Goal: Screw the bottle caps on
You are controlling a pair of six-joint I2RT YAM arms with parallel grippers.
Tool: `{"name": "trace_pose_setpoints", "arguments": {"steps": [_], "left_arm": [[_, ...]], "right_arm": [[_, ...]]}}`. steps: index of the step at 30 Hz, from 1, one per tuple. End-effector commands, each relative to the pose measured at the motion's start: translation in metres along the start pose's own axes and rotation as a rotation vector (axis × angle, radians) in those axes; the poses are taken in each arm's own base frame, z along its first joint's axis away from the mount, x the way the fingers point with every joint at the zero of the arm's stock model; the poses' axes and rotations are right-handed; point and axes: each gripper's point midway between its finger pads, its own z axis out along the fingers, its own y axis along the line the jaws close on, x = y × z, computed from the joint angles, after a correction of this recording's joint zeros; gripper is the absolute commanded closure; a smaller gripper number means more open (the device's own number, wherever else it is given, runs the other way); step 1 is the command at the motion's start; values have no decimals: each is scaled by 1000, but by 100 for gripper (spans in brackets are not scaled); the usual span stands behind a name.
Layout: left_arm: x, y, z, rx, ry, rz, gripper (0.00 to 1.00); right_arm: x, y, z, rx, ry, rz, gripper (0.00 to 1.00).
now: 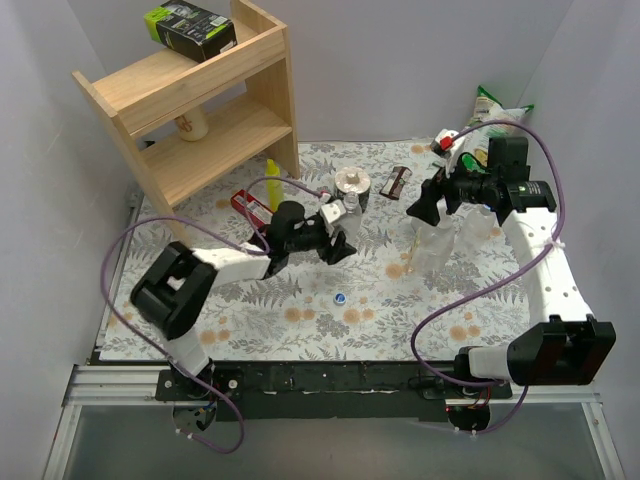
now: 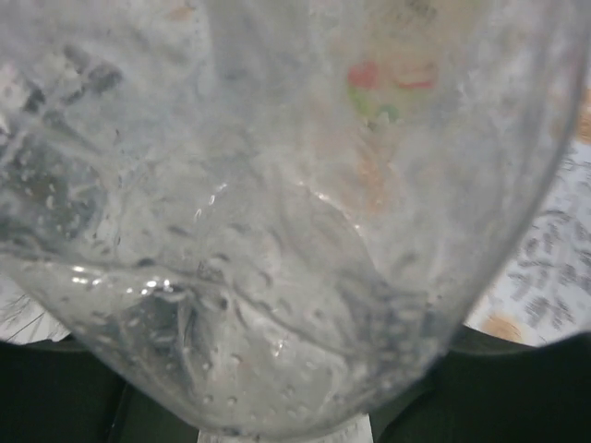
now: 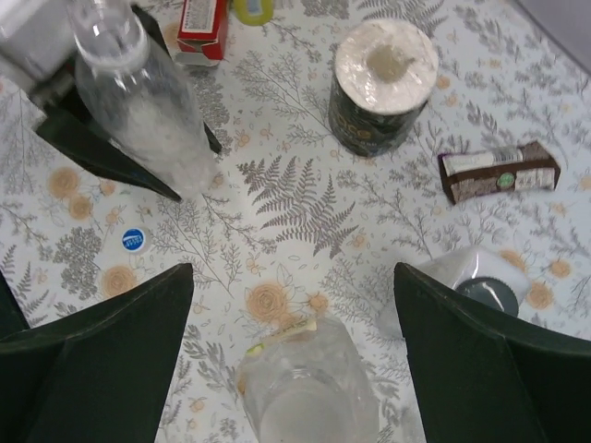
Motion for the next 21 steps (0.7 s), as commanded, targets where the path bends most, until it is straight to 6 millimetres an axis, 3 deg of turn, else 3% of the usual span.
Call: {"name": "trace_pose_setpoints", "arguments": {"steps": [1,3,4,5,6,7,8,9,10,11,12,15,21], "left_arm": [[-27,-52,-69,186,140,-80,72],[-10,-70,-97,224,272,-167,76],[-5,-72,-105,208,308,-188,78],[-2,-75,-121,193,340,-210,83],[4,-77,-130,192,357,-212,88],[7,-75,-137,191,365,-173,100],[4,-72,-146,170,362,-141,100],[10,-75,-153,169,395,-140,100],[9,-74,-155,167,402,-120,100],[10,-74,-160,173,414,-92,100],[9,-74,-161,174,418,-84,100],[-2,-70,-159,173,403,-55,100],[-17,-66,-152,190,356,-3,100]], "right_arm": [[-20,48,-7,-109,-87,-308,2],[-14,74,0,-188,-60,-419,2],[-3,83,6,-241,-16,-410,10],[-8,90,9,-268,-17,-413,14],[-25,105,9,-320,-61,-412,16],[-33,108,13,-341,-83,-377,18],[-57,105,16,-324,-168,-396,18],[-62,115,19,-364,-196,-249,18],[-72,120,20,-374,-240,-225,16],[-97,120,20,-369,-342,-263,15],[-99,135,23,-422,-347,-196,14],[-102,156,38,-500,-342,-174,15],[-87,177,53,-567,-305,-102,16]]}}
